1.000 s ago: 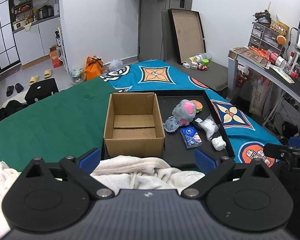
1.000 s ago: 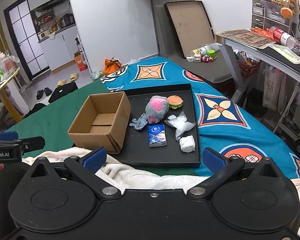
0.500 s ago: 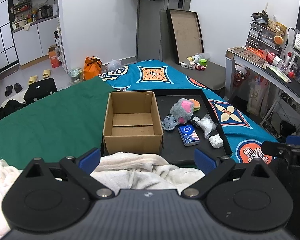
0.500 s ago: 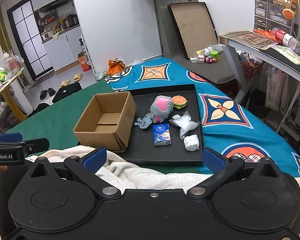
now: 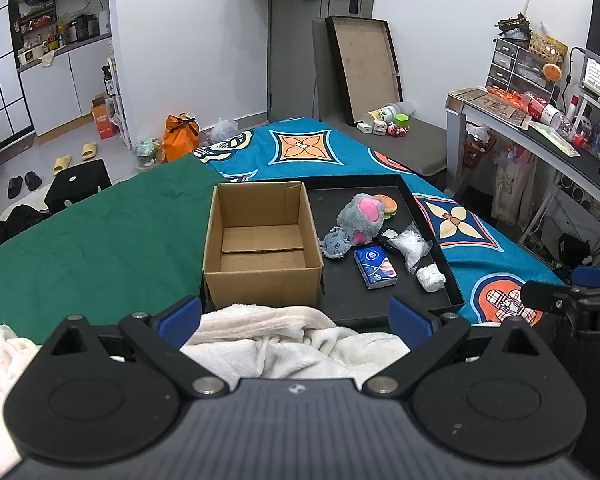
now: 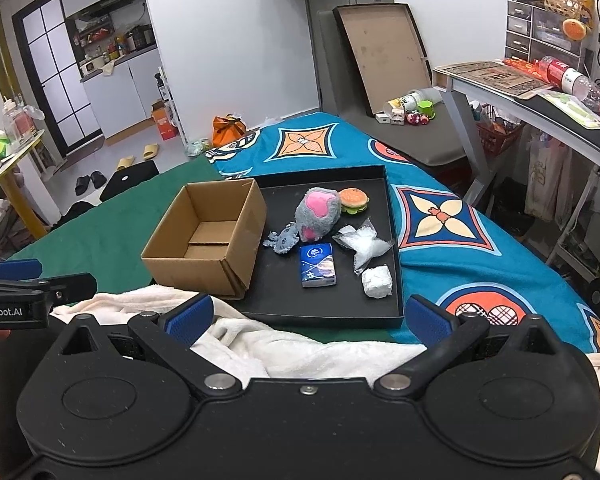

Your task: Organize soft objects

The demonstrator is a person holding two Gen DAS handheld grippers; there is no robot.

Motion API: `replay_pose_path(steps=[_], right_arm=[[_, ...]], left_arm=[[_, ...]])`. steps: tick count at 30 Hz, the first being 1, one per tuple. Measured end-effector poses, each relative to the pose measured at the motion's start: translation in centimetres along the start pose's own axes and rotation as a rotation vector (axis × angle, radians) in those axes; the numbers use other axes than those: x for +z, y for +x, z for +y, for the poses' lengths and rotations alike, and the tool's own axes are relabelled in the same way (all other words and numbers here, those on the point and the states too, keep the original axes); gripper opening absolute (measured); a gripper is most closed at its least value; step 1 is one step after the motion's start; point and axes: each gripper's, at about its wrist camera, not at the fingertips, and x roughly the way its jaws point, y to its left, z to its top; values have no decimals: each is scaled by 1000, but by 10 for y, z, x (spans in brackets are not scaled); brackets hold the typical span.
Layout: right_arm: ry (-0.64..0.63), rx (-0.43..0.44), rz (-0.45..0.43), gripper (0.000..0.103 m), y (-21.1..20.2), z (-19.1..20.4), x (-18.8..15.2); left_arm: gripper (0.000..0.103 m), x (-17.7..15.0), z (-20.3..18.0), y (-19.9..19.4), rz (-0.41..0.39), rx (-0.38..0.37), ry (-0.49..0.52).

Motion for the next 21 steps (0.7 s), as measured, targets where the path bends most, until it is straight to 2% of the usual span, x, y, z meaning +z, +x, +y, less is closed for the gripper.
replay_pose_path(steps=[21], right_arm=[[-6,11,40,103,29,-6,9]], left_arm=[[99,20,12,26,29,3,-41]])
